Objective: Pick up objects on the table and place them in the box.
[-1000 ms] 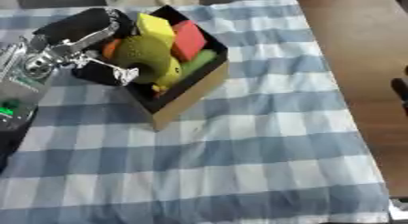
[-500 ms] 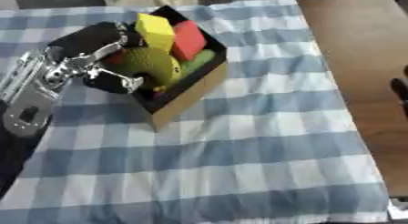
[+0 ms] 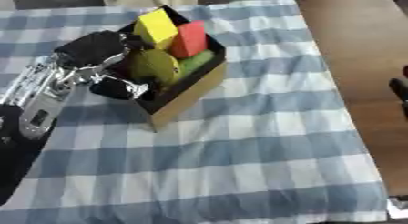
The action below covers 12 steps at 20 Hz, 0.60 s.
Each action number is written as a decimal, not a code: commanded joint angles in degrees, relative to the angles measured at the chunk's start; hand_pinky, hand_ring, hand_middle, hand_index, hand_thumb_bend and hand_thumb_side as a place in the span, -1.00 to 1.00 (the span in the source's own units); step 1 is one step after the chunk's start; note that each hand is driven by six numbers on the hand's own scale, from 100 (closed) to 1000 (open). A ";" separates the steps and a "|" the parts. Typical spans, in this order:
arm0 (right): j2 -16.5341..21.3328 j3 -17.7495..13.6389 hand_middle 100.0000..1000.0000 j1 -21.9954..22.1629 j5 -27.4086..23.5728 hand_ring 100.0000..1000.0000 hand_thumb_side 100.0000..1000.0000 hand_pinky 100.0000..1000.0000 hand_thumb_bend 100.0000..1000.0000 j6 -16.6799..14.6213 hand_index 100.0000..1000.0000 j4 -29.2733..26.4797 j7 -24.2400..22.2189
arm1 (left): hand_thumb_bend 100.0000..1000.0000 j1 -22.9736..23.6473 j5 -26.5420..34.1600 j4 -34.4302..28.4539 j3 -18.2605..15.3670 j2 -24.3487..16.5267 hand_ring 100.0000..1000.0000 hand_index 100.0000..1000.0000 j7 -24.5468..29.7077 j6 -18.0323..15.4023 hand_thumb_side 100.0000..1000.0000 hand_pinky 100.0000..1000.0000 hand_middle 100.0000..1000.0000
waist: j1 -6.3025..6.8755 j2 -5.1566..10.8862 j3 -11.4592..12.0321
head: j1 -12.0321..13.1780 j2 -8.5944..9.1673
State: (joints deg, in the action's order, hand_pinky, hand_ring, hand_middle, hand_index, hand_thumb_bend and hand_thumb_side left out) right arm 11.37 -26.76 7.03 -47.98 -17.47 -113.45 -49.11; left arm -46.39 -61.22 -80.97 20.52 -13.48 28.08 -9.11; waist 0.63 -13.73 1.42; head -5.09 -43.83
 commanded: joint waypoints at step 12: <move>1.22 -0.46 -0.57 0.39 0.17 1.00 -0.09 1.00 -1.00 -3.03 0.99 -1.14 -2.28 | -0.27 -0.94 3.69 -7.21 -2.62 -4.18 0.72 0.83 6.08 1.48 0.61 0.72 0.52 | 0.95 1.77 0.41 | -0.58 -0.29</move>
State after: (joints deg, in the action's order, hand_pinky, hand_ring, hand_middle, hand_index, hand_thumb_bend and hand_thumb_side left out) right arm 11.37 -26.79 7.38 -47.95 -17.71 -113.45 -48.88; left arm -46.06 -58.17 -86.69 18.84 -16.22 33.51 -7.81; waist 0.91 -13.73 1.83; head -5.49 -43.83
